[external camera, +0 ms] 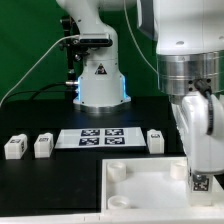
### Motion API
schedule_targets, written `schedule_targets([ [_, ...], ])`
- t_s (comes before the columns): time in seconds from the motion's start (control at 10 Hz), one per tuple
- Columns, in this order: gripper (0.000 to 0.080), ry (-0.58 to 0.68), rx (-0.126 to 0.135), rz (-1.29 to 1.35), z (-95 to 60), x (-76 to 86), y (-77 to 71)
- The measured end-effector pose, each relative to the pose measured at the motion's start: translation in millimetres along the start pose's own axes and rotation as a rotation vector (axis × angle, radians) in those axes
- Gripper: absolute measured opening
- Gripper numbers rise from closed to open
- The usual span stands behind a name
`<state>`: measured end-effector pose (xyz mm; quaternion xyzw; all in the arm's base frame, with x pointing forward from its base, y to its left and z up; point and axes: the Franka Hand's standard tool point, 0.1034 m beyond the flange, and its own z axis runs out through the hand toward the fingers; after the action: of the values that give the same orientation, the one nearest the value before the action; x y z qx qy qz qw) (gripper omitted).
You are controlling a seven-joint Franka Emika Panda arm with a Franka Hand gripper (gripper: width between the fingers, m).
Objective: Assemble one leg
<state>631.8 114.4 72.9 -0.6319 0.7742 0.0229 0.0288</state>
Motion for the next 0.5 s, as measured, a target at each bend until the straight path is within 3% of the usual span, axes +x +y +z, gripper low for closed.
schedule_targets([
  [0.1,0.0372,0.0,-0.001,-0.047,0.7,0.1,0.4],
  [0.2,0.0372,0.0,-0.001,-0.081,1.0,-0.2,0.7],
  [0.3,0.0509,0.002,0.01,-0.126,1.6,-1.5,0.0],
  [0.4,0.062,0.004,0.051,-0.273,5.2,-4.8,-0.3],
  [0.5,0.062,0.011,0.055,-0.466,7.2,-4.7,1.5],
])
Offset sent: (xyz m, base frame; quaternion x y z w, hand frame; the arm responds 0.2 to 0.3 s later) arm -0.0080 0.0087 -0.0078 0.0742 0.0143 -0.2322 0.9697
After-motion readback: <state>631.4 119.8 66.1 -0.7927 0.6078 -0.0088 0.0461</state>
